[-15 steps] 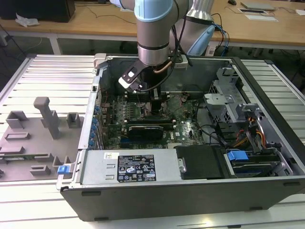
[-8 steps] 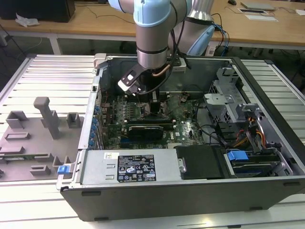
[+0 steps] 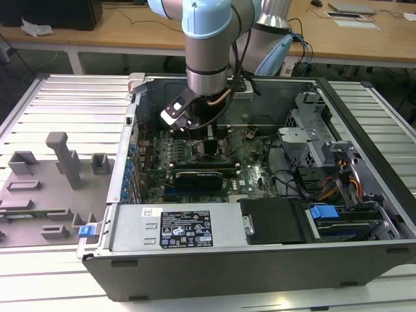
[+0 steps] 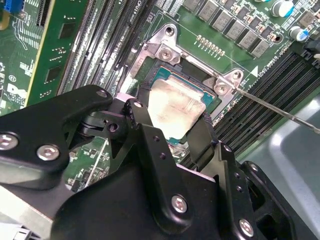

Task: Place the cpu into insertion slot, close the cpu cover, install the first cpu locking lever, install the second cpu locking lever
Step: 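Place the cpu into insertion slot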

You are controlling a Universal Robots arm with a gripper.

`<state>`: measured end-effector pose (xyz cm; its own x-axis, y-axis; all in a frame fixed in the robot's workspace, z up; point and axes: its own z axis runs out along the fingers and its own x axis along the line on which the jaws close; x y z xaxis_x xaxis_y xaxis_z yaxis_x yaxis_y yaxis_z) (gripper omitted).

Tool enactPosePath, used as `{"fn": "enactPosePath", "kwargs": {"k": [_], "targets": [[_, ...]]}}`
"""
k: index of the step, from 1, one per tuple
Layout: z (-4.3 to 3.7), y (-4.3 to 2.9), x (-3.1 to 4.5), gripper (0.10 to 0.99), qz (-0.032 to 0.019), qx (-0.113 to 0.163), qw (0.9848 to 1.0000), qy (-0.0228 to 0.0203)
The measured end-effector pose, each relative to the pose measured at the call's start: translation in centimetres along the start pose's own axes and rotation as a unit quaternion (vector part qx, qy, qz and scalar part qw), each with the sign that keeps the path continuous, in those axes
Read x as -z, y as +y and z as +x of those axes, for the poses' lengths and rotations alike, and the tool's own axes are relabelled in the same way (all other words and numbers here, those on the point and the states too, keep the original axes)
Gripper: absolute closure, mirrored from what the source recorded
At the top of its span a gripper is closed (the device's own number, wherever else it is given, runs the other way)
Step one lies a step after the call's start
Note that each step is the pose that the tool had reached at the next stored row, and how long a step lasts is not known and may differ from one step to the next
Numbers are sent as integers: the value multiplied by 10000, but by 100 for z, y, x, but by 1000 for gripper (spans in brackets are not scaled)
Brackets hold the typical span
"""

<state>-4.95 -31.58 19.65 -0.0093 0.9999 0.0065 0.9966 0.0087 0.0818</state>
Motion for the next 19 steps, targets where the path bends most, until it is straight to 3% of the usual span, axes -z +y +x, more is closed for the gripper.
{"fn": "enactPosePath", "kwargs": {"k": [8, 9, 10, 15, 17, 18, 19], "targets": [[2, 1, -4, 533, -3, -15, 10000, 2], [1, 1, -3, 471, -2, -16, 10000, 2], [1, 0, -1, 471, -1, -17, 10000, -1], [1, 5, 48, 471, -1, -16, 10000, -4], [1, 5, 54, 471, -1, -15, 10000, -57], [1, 5, 54, 471, 0, -12, 9999, -118], [1, 5, 54, 471, 0, -9, 9999, -139]]}}
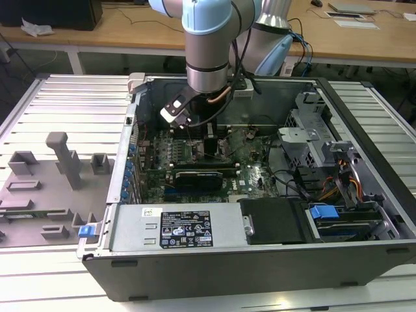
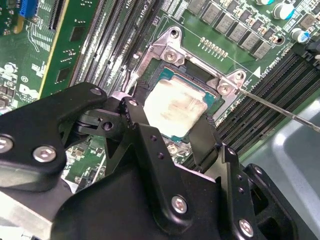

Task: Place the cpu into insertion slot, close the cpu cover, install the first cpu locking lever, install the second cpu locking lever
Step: 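Place the cpu into insertion slot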

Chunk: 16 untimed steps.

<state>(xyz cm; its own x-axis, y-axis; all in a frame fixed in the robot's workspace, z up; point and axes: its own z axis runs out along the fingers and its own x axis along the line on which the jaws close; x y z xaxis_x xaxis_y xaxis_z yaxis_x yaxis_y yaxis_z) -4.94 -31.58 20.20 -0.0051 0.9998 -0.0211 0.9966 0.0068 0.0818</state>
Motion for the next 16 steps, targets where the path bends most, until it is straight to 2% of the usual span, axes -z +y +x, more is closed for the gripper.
{"fn": "enactPosePath", "kwargs": {"k": [5, 12, 16], "targets": [[2, 2, 20, 471, 0, 0, 10000, -9], [-1, 12, 153, 471, 0, -1, 10000, -9], [-1, 13, 161, 471, 0, -1, 10000, -8]]}}
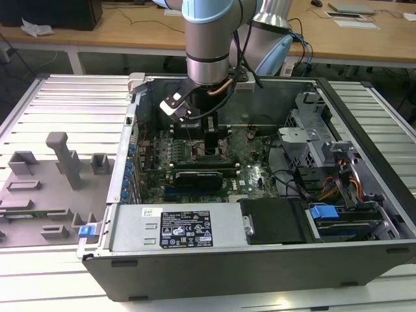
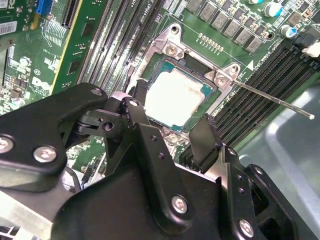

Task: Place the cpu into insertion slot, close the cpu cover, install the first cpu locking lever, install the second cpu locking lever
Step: 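Place the cpu into insertion slot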

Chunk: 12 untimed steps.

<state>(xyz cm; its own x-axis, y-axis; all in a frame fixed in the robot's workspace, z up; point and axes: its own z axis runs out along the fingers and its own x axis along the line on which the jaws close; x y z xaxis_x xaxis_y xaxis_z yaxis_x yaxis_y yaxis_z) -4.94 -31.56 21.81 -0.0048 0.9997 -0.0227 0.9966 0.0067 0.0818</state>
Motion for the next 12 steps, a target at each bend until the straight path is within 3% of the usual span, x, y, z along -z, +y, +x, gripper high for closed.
{"fn": "enactPosePath", "kwargs": {"k": [4, 6, 8, 9, 11, 12], "targets": [[0, 0, 1, 471, 0, 0, 10000, 0], [0, 0, 1, 553, 0, 0, 10000, 0], [0, 0, 1, 553, 0, 0, 10000, 0], [0, 0, 2, 678, 0, 0, 10000, 0], [0, 0, 2, 796, 0, 0, 10000, 0], [0, 0, 2, 796, 0, 0, 10000, 0]]}}
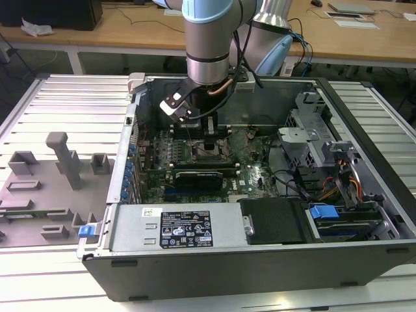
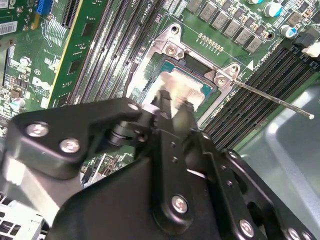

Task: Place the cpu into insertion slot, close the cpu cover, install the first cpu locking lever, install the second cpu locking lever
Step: 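Place the cpu into insertion slot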

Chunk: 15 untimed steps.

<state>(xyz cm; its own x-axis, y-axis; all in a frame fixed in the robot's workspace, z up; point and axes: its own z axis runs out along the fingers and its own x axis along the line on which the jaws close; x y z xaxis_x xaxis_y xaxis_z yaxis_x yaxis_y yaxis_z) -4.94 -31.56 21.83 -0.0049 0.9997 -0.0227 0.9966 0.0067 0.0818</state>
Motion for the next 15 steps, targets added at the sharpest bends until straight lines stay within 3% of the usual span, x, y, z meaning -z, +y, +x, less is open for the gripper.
{"fn": "enactPosePath", "kwargs": {"k": [1, 2, 5, 6, 7, 8, 9, 11, 12, 15], "targets": [[0, 0, 0, 918, 0, 0, 10000, 0], [0, 0, 1, 976, 0, 0, 10000, 0], [0, 0, 1, 980, 2, 0, 10000, 0], [0, 6, 0, 980, 56, 3, 10000, 1], [0, 20, -1, 980, 148, 3, 9999, 4], [0, 51, -5, 980, 334, 8, 9994, 16], [0, 54, -4, 980, 370, 8, 9993, 16], [0, 75, -7, 980, 370, 8, 9993, 17], [-1, 149, -12, 980, 370, 9, 9993, 17], [-2, 162, 21, 980, 371, 8, 9993, 16]]}}
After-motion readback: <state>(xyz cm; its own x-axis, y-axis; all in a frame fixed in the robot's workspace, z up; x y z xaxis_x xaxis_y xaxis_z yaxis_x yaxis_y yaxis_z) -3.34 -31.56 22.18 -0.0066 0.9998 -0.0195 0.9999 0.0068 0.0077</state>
